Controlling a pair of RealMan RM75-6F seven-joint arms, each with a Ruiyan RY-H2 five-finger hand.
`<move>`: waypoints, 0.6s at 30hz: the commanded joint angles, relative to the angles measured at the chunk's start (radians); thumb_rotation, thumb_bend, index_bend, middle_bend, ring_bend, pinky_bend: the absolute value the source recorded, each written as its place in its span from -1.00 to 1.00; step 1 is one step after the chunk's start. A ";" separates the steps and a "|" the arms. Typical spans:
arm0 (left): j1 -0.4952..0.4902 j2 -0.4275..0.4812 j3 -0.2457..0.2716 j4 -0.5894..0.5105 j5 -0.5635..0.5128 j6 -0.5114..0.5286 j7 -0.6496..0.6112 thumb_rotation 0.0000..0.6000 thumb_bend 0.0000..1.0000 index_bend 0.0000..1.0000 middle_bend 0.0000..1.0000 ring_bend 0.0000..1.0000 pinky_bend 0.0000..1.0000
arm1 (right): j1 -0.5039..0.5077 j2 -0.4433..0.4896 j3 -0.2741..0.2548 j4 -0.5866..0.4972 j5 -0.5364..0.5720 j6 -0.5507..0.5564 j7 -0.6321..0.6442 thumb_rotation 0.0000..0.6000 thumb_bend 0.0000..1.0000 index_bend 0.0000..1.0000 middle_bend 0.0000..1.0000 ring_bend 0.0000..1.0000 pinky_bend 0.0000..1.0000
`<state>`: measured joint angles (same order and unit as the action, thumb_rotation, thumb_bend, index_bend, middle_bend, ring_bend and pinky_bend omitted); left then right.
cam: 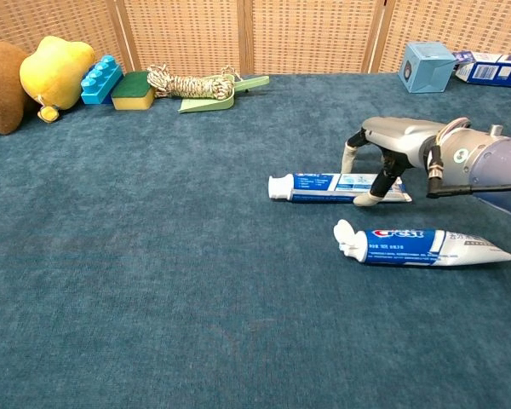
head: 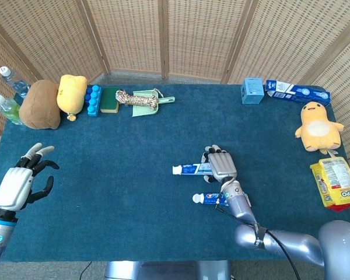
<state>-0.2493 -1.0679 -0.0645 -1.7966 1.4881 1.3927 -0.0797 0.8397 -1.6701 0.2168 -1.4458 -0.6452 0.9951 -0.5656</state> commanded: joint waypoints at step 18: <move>0.028 0.015 0.007 -0.007 0.013 0.026 -0.020 1.00 -0.01 -0.22 -0.69 -0.92 -0.70 | 0.003 -0.029 0.031 0.005 -0.049 -0.003 0.067 1.00 -0.22 0.63 0.16 0.03 0.36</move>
<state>-0.2220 -1.0531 -0.0579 -1.8031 1.5012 1.4180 -0.0992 0.8489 -1.7001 0.2415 -1.4386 -0.6789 0.9919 -0.5207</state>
